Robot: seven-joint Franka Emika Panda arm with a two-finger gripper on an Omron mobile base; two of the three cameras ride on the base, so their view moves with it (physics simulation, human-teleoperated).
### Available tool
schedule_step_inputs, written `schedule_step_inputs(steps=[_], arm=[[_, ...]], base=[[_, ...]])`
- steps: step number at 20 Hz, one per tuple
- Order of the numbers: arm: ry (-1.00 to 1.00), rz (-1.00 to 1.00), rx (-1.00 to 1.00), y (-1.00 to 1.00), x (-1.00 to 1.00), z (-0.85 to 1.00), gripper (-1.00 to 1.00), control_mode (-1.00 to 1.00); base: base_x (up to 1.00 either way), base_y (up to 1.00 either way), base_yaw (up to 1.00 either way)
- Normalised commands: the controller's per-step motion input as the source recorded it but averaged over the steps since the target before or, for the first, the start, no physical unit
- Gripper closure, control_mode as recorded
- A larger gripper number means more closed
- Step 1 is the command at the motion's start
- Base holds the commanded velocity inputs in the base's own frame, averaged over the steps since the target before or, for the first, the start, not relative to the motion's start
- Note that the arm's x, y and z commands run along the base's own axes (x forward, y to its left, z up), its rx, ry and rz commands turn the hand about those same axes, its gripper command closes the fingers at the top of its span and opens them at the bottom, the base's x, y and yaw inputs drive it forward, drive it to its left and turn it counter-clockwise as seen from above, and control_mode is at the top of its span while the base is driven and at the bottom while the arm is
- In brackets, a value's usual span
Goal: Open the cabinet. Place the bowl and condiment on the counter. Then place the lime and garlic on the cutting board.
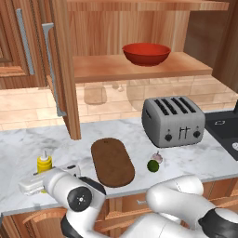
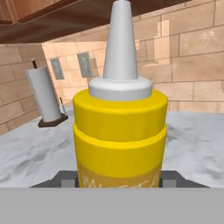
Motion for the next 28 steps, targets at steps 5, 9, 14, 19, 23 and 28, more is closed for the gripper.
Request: schedule_step_inputs(steps=[5, 9, 14, 19, 23, 28], arm=[[0.0, 0.01, 0.04, 0.0, 0.04, -0.11, 1.0, -1.0], [0.0, 0.02, 0.04, 0.0, 0.09, -0.12, 1.0, -1.0], [0.0, 0.02, 0.03, 0.04, 0.13, -0.07, 1.0, -1.0], [0.01, 0.01, 0.01, 0.18, 0.17, -0.07, 1.0, -1.0], [0.02, 0.0, 0.0, 0.28, 0.14, -0.13, 1.0, -1.0], [0.02, 0.0, 0.0, 0.25, 0.13, -0.15, 1.0, -1.0]], base=[[0.0, 0.0, 0.0], [0.0, 0.0, 0.0], [0.0, 0.0, 0.0], [0.0, 0.0, 0.0], [0.0, 0.0, 0.0], [0.0, 0.0, 0.0]])
